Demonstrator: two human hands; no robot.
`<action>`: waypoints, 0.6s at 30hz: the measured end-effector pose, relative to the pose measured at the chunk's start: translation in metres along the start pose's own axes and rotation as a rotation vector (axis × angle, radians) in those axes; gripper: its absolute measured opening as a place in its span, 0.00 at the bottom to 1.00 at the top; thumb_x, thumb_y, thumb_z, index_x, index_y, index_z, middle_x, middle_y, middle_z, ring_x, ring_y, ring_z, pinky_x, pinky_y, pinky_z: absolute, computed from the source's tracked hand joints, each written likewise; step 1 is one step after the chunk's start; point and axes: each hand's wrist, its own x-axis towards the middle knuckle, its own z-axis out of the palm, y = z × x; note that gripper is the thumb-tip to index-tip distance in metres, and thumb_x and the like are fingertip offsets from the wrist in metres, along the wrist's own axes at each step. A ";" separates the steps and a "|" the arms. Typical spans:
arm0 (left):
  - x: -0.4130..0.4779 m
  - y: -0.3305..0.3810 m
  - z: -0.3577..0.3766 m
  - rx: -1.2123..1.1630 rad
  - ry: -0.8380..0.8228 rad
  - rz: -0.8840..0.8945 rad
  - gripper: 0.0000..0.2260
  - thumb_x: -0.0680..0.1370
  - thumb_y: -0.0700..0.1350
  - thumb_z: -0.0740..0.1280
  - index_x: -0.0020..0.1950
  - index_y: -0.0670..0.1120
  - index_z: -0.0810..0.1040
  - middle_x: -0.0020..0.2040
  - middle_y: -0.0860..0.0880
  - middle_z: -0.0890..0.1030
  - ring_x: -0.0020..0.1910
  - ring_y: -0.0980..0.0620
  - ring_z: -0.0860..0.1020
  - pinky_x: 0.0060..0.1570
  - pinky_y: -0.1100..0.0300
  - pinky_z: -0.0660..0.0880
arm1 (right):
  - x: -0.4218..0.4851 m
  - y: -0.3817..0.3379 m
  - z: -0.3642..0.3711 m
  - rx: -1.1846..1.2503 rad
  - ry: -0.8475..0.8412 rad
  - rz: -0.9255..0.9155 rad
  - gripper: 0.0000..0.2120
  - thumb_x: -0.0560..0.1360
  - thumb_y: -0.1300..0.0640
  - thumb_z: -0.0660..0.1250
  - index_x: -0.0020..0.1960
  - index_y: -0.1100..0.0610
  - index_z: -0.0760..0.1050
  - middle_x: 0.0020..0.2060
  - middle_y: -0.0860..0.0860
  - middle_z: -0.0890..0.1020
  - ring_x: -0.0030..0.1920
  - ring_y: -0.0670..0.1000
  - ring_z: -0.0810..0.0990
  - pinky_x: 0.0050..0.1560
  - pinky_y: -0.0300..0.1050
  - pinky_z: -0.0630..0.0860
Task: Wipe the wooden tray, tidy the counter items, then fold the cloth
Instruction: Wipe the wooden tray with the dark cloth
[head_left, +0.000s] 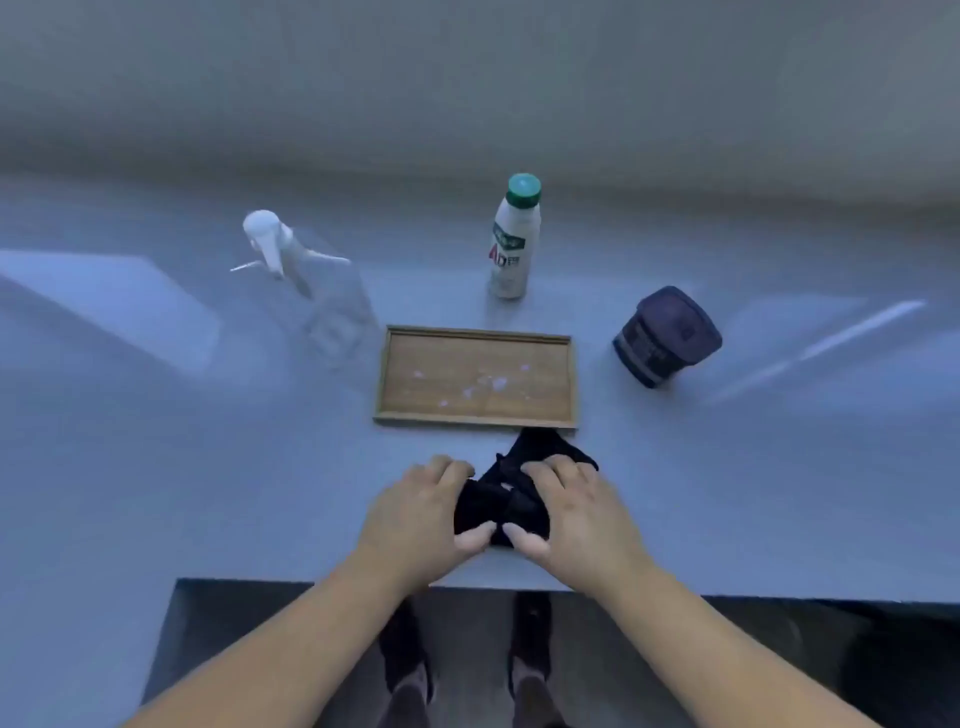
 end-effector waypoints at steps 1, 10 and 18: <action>0.002 -0.001 0.005 0.000 -0.035 0.008 0.30 0.73 0.69 0.63 0.69 0.54 0.73 0.64 0.54 0.76 0.60 0.49 0.77 0.52 0.52 0.78 | 0.001 0.001 0.006 -0.021 -0.026 -0.006 0.37 0.74 0.32 0.61 0.77 0.51 0.70 0.70 0.52 0.75 0.65 0.58 0.74 0.63 0.54 0.75; 0.020 0.016 -0.016 -0.319 0.088 -0.152 0.10 0.72 0.60 0.65 0.47 0.58 0.69 0.39 0.58 0.78 0.36 0.56 0.76 0.30 0.56 0.69 | 0.011 -0.005 -0.012 0.482 0.225 0.149 0.11 0.74 0.49 0.65 0.56 0.45 0.72 0.49 0.43 0.77 0.45 0.49 0.77 0.39 0.49 0.73; 0.034 -0.033 -0.043 -0.188 0.365 -0.390 0.33 0.76 0.60 0.74 0.76 0.46 0.71 0.72 0.46 0.74 0.67 0.41 0.73 0.61 0.44 0.75 | 0.069 0.003 -0.071 0.663 0.508 0.392 0.22 0.77 0.52 0.67 0.70 0.46 0.69 0.63 0.51 0.76 0.54 0.57 0.80 0.51 0.55 0.78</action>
